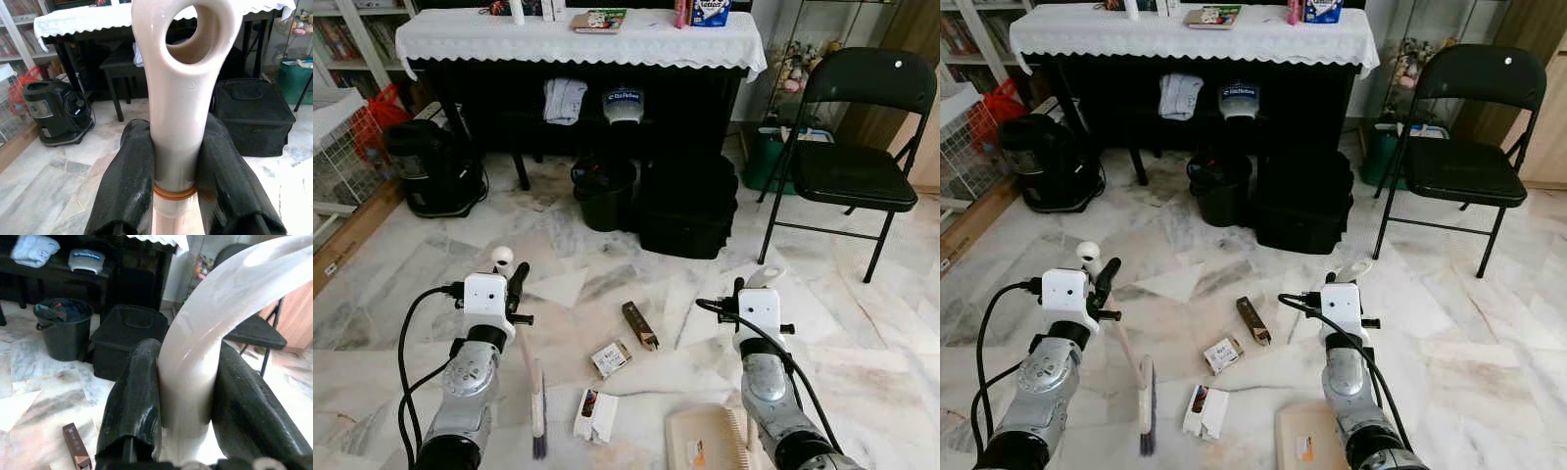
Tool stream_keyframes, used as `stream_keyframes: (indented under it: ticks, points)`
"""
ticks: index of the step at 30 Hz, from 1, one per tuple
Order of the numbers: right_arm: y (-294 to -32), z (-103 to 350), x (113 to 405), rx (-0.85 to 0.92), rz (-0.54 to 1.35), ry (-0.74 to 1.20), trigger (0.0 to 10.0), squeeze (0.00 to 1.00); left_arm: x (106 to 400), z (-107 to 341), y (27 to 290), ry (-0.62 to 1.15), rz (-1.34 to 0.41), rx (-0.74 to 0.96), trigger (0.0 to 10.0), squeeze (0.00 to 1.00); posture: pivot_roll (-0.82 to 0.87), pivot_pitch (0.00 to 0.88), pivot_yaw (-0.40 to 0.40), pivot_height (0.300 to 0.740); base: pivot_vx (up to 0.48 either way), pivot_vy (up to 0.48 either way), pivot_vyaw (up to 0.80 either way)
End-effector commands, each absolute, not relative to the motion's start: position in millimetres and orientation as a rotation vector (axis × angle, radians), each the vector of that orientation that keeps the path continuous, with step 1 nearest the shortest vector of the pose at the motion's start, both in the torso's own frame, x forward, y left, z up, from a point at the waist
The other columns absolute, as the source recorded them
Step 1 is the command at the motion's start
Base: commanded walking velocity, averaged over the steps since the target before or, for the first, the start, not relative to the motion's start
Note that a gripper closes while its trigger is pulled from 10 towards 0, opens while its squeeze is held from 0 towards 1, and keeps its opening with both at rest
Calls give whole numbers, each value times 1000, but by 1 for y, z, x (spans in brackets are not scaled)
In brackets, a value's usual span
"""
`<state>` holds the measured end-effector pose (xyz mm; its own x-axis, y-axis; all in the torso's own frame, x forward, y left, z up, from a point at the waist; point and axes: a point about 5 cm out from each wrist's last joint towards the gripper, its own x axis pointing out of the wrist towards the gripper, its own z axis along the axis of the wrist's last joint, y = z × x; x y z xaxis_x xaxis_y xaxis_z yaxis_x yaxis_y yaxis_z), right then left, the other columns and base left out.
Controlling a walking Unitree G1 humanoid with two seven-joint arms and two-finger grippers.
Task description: Sweep floor
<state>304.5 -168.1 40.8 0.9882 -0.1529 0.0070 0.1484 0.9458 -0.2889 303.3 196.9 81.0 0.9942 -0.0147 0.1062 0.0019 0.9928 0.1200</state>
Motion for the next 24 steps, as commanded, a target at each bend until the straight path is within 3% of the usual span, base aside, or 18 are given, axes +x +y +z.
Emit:
stream_keyframes:
  ticks: [1,5,6,7,16,24]
  points:
    - [-164,51,312,-333,-112,-38,10000,0,305,93,201,-168,8,123,10000,0,142,21,28,740,0,0,0]
    - [-161,58,316,-360,-82,-75,10000,0,305,93,202,-172,13,125,10000,0,140,23,30,740,0,0,0]
    - [-170,60,322,-197,-167,-26,10000,0,307,96,202,-182,16,124,10000,0,147,26,30,740,0,0,0]
    - [-173,59,322,-143,-195,-6,10000,0,307,96,202,-184,16,124,10000,0,147,26,30,740,0,0,0]
    - [-186,41,313,45,-283,96,10000,0,306,97,201,-189,14,120,10000,0,153,34,32,740,0,0,0]
    - [-189,33,305,38,-283,118,10000,0,306,96,200,-188,12,115,10000,0,149,37,32,740,0,0,0]
